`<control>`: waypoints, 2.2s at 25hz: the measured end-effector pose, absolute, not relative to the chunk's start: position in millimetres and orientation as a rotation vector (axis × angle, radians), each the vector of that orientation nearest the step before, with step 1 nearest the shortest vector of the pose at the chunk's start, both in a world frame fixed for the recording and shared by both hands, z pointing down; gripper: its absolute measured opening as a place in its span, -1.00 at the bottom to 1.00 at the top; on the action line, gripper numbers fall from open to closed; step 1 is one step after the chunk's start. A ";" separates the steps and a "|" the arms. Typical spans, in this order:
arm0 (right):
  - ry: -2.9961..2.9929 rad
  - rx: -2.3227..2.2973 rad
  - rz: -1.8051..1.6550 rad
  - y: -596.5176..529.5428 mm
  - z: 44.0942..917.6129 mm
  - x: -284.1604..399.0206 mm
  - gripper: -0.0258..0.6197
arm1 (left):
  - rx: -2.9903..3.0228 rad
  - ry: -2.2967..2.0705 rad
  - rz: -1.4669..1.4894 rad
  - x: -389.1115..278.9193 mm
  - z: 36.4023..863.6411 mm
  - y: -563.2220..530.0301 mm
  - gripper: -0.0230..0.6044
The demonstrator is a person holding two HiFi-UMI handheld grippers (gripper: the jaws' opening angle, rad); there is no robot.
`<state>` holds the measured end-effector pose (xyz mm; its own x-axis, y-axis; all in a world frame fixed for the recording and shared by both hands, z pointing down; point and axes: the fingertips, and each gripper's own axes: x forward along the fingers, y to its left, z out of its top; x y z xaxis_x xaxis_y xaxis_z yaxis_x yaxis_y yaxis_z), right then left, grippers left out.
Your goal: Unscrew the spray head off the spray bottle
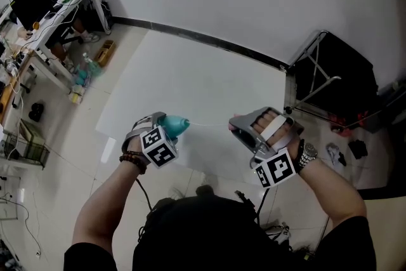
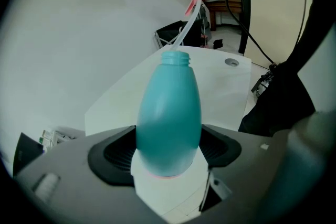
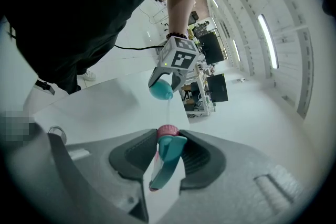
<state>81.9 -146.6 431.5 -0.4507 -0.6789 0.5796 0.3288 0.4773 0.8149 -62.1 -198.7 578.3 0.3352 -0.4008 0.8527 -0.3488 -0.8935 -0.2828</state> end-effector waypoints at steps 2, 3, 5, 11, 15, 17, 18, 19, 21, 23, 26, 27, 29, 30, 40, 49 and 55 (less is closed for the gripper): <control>-1.677 0.317 -1.184 -147.1 431.4 86.1 -0.55 | -2.545 0.736 -1.624 -61.8 577.6 -202.8 0.35; -1.681 0.326 -1.174 -147.5 431.8 88.6 -0.55 | -2.558 0.749 -1.617 -61.2 578.0 -204.3 0.35; -1.703 0.360 -1.139 -149.1 432.8 92.7 -0.55 | -2.591 0.778 -1.599 -60.6 579.2 -206.7 0.35; -1.856 0.545 -0.917 -166.5 437.1 103.7 -0.55 | -2.730 0.879 -1.525 -52.7 582.2 -212.0 0.35; -1.933 0.652 -0.773 -178.9 444.8 108.7 -0.55 | -2.813 0.929 -1.460 -43.2 583.3 -217.0 0.35; -1.968 0.705 -0.694 -185.3 449.3 110.3 -0.55 | -2.863 0.966 -1.419 -39.3 583.2 -220.3 0.35; -1.990 0.735 -0.647 -188.8 451.6 111.1 -0.55 | -2.887 0.987 -1.398 -37.2 583.3 -222.2 0.35; -2.014 0.765 -0.593 -192.5 454.2 112.0 -0.55 | -2.908 1.007 -1.377 -34.7 583.3 -224.1 0.35; -2.066 0.825 -0.470 -200.3 461.0 113.5 -0.55 | -2.941 1.044 -1.331 -28.9 581.6 -228.8 0.35; -2.113 0.877 -0.333 -208.5 470.7 113.9 -0.55 | -2.960 1.075 -1.288 -23.3 578.9 -234.3 0.35; -2.172 0.933 -0.118 -219.2 487.1 112.7 -0.55 | -2.990 1.106 -1.234 -12.4 578.5 -241.8 0.35; -2.188 0.945 -0.047 -222.2 492.3 111.3 -0.55 | -3.000 1.116 -1.219 -8.7 579.0 -244.1 0.35; -2.215 0.961 0.087 -227.1 503.7 107.4 -0.55 | -3.018 1.136 -1.190 -2.6 580.5 -248.5 0.35; -2.224 0.969 0.153 -229.0 510.8 106.5 -0.55 | -3.026 1.145 -1.177 0.3 581.6 -250.3 0.35; -2.224 0.980 0.613 -242.9 576.8 111.4 -0.55 | -3.053 1.180 -1.113 26.8 593.9 -266.2 0.35; -2.235 0.921 0.821 -257.1 610.8 101.2 -0.55 | -3.060 1.214 -1.074 37.8 605.3 -279.0 0.35; -2.244 0.893 0.889 -265.2 623.8 98.5 -0.55 | -3.072 1.224 -1.042 44.2 611.6 -284.3 0.35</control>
